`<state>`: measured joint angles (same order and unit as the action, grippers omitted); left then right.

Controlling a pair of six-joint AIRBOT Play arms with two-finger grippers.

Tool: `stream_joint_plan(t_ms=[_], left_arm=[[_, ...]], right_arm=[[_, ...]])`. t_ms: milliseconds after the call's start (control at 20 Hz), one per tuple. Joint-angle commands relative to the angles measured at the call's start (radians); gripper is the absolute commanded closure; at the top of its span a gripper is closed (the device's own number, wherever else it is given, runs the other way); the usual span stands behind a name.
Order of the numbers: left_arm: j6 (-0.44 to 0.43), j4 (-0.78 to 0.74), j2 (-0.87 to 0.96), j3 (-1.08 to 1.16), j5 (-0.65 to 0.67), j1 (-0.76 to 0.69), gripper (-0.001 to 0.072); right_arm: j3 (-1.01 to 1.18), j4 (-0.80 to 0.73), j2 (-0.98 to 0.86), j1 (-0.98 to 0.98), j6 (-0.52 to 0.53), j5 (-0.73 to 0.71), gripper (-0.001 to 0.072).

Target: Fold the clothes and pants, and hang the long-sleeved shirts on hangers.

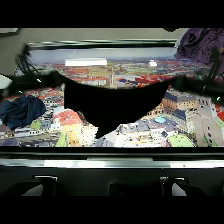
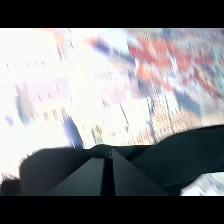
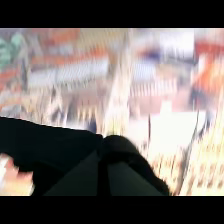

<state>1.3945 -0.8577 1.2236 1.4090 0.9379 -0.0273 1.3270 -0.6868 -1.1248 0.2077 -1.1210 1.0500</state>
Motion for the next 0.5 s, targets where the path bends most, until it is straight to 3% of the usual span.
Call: stream_joint_plan(t_ms=[0,200,450], left_arm=[[0.169,-0.346,-0.107,0.340,0.089,0.007,0.0697],[0.207,-0.403,-0.263,0.534,0.174,0.007,0.0696],[0.320,-0.471,-0.443,0.533,0.312,0.007,0.0696]], right_arm=[[0.452,-0.290,0.027,-0.108,-0.151,-0.044,0.0685],[0.764,-0.419,0.121,-0.106,-0.203,0.003,0.0685],[0.771,-0.594,0.315,-0.106,-0.271,-0.005,0.0685]])
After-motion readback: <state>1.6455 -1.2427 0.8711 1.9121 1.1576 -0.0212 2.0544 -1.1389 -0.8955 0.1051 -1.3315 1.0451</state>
